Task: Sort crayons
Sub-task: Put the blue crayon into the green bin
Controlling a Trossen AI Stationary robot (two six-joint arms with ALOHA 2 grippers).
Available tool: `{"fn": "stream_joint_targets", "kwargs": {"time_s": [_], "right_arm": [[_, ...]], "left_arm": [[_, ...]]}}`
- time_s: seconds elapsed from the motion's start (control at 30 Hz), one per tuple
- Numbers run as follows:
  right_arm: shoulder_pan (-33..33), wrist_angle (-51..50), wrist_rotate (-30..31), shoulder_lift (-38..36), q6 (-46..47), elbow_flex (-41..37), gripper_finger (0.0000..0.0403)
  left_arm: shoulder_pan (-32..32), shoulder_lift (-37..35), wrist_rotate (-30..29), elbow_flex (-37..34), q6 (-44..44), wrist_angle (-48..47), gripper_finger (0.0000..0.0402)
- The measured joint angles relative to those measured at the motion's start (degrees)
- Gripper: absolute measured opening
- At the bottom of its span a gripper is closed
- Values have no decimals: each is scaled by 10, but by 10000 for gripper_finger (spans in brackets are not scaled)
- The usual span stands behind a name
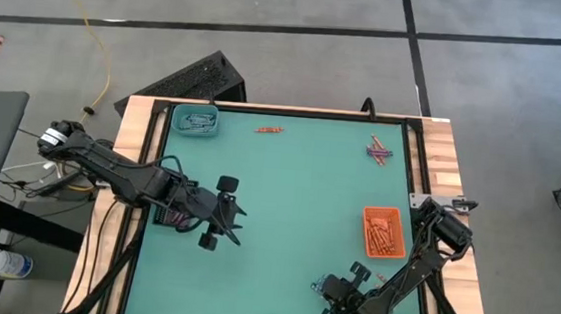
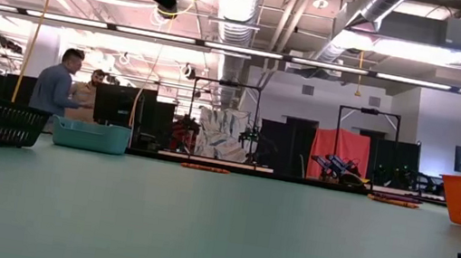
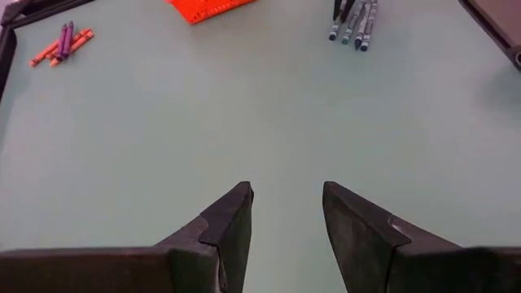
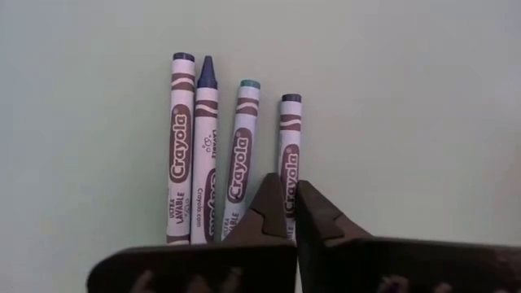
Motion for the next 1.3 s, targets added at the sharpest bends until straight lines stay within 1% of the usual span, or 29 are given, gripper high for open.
{"fn": "stream_joint_targets", "kwargs": {"time_s": [0.17, 0.3, 0.47, 0.6, 0.73, 0.87, 0.97, 1.1, 1.3], "right_arm": [[-1, -4, -3, -14, -4, -2, 2], [-1, -28, -11, -29, -4, -4, 1], [-1, -40, 12, -52, -4, -3, 1], [-1, -40, 45, -65, -6, -3, 0], [-1, -37, 92, -81, -16, -3, 0], [-3, -21, 148, -100, -40, -2, 0], [-5, 9, 191, -111, -82, -2, 0], [-11, 57, 246, -127, -151, -1, 0], [-35, 161, 286, -136, -293, -1, 0]], "left_arm": [[-6, 0, 0, 0, -2, 0, 142], [-8, 0, 1, 0, -8, 0, 142], [-10, 0, 3, 0, -14, 1, 141], [-16, 0, 4, -2, -14, 16, 141], [-22, 0, 7, -33, -14, 84, 141], [-23, 0, 24, -73, -11, 160, 141], [-23, 0, 24, -104, -12, 219, 141], [-23, 0, 25, -150, -12, 324, 141], [-23, 0, 37, -209, -12, 490, 141]]}}
